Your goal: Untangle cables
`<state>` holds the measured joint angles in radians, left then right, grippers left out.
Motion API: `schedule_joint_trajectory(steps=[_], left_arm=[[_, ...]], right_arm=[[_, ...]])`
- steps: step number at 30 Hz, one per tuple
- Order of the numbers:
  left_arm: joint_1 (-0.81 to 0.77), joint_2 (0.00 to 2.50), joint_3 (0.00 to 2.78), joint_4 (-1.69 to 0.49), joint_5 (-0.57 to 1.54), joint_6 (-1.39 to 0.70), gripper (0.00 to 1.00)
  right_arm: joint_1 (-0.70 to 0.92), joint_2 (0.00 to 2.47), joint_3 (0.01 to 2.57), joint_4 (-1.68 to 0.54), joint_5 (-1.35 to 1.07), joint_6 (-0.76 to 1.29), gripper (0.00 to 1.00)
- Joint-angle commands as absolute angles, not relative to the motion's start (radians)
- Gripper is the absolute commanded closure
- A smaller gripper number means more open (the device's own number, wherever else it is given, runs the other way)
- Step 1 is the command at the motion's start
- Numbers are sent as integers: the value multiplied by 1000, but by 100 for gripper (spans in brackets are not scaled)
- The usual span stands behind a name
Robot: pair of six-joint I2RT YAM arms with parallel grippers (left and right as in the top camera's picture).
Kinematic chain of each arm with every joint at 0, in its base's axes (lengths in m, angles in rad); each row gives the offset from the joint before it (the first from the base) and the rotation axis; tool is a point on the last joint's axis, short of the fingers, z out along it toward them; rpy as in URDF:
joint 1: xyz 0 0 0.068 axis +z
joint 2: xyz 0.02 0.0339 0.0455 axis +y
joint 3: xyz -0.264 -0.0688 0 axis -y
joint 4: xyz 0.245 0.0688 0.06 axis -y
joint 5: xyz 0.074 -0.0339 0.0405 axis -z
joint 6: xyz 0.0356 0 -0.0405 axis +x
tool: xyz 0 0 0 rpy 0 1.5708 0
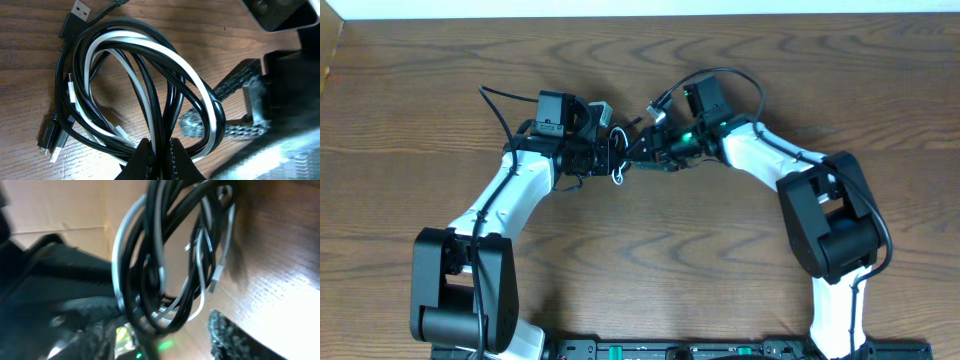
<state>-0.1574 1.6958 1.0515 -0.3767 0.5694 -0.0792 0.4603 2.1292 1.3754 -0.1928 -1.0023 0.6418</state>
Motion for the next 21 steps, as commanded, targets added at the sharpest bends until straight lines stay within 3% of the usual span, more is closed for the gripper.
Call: schedule_joint_trajectory(steps=[1, 6, 21], left_arm=[[-159, 1700, 1061, -376, 564, -88, 92], [-159, 1700, 1060, -376, 564, -88, 92], [-159, 1700, 1060, -375, 564, -88, 92]], right_arm=[[472, 2127, 1393, -191, -872, 627, 52], [473, 2127, 1393, -192, -809, 627, 64], [496, 2127, 1393, -212, -732, 627, 65]])
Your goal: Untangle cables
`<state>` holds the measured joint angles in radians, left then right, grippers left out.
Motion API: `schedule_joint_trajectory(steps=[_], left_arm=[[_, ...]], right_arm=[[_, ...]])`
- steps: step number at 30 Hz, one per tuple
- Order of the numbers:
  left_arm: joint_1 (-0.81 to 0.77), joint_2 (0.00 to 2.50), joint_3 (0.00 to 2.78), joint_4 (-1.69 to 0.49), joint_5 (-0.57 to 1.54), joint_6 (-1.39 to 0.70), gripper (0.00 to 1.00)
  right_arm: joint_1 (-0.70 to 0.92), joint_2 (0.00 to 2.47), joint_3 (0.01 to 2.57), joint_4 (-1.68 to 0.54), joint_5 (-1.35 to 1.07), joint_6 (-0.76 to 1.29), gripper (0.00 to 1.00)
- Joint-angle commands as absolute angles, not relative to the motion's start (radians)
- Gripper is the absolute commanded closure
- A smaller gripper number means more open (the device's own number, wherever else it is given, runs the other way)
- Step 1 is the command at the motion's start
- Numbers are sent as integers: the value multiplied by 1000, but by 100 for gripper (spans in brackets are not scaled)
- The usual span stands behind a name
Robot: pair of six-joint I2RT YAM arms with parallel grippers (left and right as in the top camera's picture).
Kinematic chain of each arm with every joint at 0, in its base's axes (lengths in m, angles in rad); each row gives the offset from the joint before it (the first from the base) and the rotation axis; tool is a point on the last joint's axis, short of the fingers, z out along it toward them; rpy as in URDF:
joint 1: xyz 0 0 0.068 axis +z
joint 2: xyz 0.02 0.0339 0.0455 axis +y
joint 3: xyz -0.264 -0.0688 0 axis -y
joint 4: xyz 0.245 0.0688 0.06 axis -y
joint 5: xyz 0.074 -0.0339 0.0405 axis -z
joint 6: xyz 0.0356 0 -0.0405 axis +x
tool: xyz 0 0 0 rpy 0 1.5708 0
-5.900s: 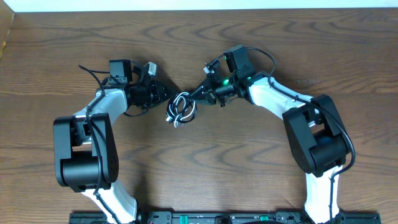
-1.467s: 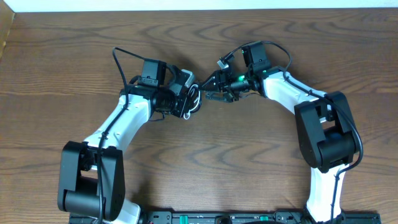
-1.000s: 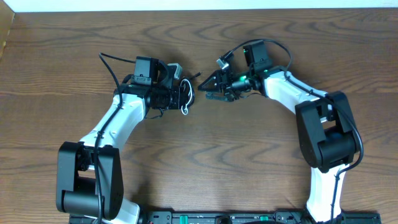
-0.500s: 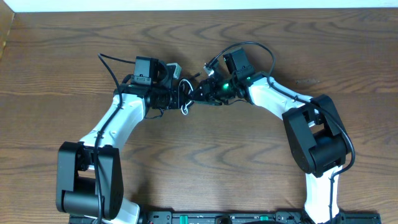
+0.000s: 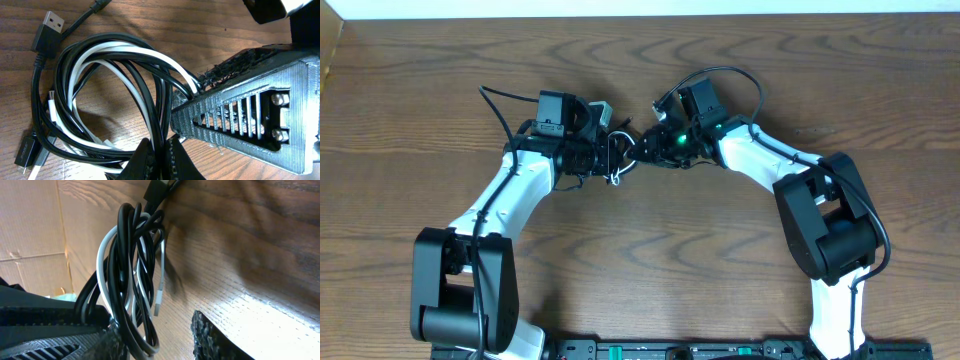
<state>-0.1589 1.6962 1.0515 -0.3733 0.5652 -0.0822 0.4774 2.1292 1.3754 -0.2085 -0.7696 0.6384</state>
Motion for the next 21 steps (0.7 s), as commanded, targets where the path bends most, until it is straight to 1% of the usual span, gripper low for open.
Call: schedule_joint_trajectory(steps=[1, 8, 11, 12, 13, 14, 18, 20, 21], left_arm=[[-159, 1700, 1061, -375, 564, -88, 92], [-159, 1700, 1061, -375, 564, -88, 92], [-159, 1700, 1061, -375, 564, -88, 92], [-159, 1700, 1061, -375, 564, -88, 92], [-159, 1700, 1060, -375, 564, -88, 92], [-159, 1700, 1061, -375, 564, -88, 92], [-159, 1700, 1061, -375, 564, -88, 92], [-159, 1700, 1061, -375, 564, -88, 93], [-159, 1700, 1061, -375, 564, -88, 92]], right_arm=[[500, 2127, 1393, -213, -732, 627, 65], [524, 2127, 1393, -209, -725, 627, 65], [533, 2127, 1393, -210, -677, 627, 67], [537, 2127, 1393, -210, -655, 629, 70], [546, 2127, 1393, -210, -614, 632, 76], [552, 2127, 1393, -210, -593, 632, 76], [578, 2127, 1393, -209, -519, 632, 85], [590, 2127, 1393, -208, -484, 632, 86], [593, 2127, 1393, -202, -476, 631, 92]])
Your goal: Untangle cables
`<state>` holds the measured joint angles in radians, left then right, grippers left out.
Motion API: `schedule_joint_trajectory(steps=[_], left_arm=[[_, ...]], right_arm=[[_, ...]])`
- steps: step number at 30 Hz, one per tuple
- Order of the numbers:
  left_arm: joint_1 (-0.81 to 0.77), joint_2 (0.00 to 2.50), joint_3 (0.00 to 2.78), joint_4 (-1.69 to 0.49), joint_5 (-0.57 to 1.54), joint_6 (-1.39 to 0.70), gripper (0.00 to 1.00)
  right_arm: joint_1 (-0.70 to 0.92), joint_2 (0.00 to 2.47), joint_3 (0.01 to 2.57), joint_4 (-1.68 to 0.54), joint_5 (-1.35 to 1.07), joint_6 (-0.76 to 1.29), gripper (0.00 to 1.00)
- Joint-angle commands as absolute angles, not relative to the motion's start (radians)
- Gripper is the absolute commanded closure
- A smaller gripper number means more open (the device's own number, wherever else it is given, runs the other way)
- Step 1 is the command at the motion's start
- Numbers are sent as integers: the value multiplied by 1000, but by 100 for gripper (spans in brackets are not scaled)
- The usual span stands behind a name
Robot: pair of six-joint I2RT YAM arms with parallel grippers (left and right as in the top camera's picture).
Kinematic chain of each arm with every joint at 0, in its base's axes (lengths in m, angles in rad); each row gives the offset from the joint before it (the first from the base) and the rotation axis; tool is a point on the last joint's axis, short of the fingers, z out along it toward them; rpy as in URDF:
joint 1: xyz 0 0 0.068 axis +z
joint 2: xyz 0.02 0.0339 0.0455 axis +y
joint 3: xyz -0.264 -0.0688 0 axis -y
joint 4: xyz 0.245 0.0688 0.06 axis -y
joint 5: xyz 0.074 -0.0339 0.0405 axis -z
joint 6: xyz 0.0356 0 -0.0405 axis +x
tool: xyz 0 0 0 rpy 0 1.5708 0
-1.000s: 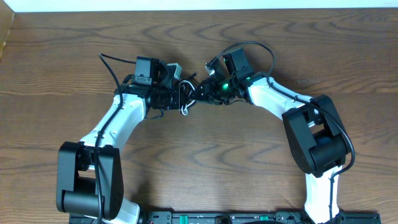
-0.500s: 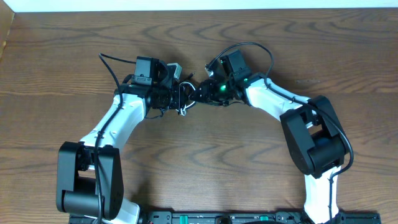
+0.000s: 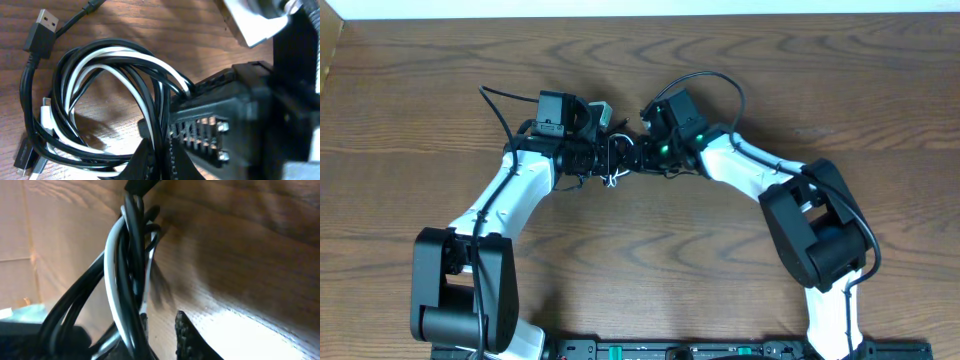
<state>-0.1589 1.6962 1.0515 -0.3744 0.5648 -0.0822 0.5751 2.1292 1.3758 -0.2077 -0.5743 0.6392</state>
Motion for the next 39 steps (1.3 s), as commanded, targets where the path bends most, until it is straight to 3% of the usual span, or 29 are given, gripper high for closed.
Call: schedule_joint_trajectory(steps=[1, 9, 17, 28, 39], left_arm=[[-159, 1700, 1061, -375, 564, -88, 92], [-157, 1700, 1061, -376, 389, -84, 92], [-157, 1700, 1061, -375, 348, -88, 93], [-157, 1700, 1061, -375, 346, -88, 92], [-157, 1700, 1060, -372, 329, -88, 92]], right_arm=[[596, 2127, 1393, -197, -477, 630, 99], [513, 2124, 1393, -292, -583, 620, 99], [433, 2124, 1393, -532, -580, 419, 99], [397, 2122, 1409, -737, -416, 252, 99], [406, 2120, 1663, -1043, -270, 135, 99]])
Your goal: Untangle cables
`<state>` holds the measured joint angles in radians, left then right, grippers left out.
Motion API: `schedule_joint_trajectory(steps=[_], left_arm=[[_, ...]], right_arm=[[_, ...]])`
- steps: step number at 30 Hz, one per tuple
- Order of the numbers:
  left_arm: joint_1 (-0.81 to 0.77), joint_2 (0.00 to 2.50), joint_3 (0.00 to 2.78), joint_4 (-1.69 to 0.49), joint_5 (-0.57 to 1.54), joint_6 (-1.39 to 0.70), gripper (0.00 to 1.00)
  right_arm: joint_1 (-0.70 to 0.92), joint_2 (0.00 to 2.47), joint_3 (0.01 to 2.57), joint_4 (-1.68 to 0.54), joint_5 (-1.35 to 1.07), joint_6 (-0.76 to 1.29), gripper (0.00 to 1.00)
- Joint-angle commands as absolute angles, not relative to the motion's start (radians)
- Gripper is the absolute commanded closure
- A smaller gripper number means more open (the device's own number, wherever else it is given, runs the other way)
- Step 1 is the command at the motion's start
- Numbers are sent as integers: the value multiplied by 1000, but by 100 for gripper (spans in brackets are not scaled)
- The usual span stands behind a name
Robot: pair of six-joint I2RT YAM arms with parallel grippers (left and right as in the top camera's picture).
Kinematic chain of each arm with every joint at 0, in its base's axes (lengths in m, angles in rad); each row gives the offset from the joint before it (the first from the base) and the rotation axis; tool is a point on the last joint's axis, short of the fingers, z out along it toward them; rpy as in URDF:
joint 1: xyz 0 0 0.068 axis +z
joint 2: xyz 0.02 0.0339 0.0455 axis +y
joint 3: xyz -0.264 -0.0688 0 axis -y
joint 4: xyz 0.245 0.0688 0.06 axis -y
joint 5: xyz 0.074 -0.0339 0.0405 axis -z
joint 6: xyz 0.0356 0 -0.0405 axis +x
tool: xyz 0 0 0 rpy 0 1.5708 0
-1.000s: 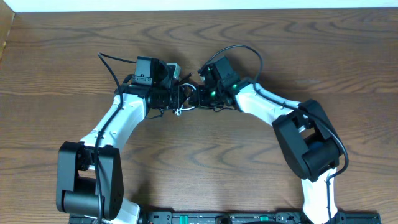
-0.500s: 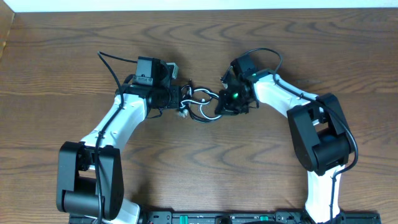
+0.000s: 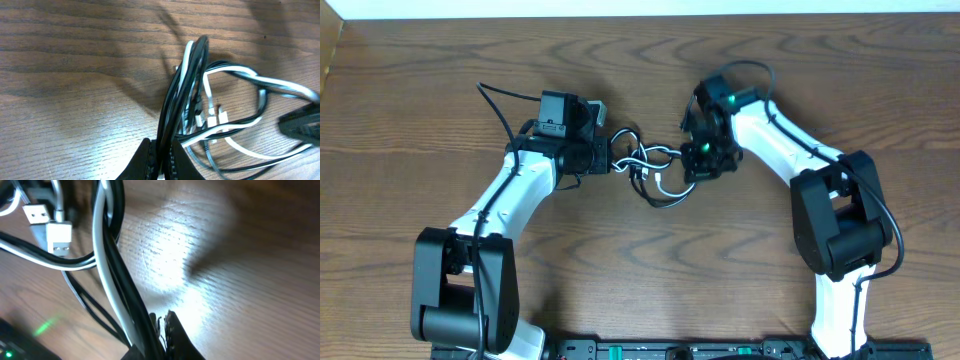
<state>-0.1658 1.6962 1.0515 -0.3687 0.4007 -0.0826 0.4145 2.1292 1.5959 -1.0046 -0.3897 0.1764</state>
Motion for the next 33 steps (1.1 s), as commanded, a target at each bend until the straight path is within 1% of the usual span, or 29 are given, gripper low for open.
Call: schedule_joint_trajectory(steps=[1, 4, 11, 17, 19, 20, 26, 29, 33], left_arm=[[-157, 1700, 1061, -372, 314, -88, 92], [-157, 1700, 1061, -372, 276, -89, 92], [-157, 1700, 1061, -372, 275, -93, 93], [-157, 1700, 1061, -374, 217, -137, 92], [-157, 1700, 1061, -376, 208, -137, 93], [-157, 1700, 1060, -376, 208, -137, 92], [-157, 1700, 1061, -377, 202, -138, 93], [-157, 1700, 1061, -385, 141, -169, 93], [-157, 1700, 1061, -387, 118, -182, 92]], right_arm=[[408, 2120, 1682, -1062, -261, 128, 99], [408, 2120, 1734, -1121, -227, 109, 99], [408, 2120, 1835, -1245, -25, 67, 99], [434, 2120, 1919, -1325, 100, -64, 99], [451, 2120, 1922, -1328, 172, -85, 99], [470, 2120, 1922, -1328, 263, -87, 99], [526, 2121, 1922, -1316, 607, -87, 99], [546, 2121, 1922, -1290, 771, -87, 99], [558, 2121, 1922, -1244, 808, -86, 99]])
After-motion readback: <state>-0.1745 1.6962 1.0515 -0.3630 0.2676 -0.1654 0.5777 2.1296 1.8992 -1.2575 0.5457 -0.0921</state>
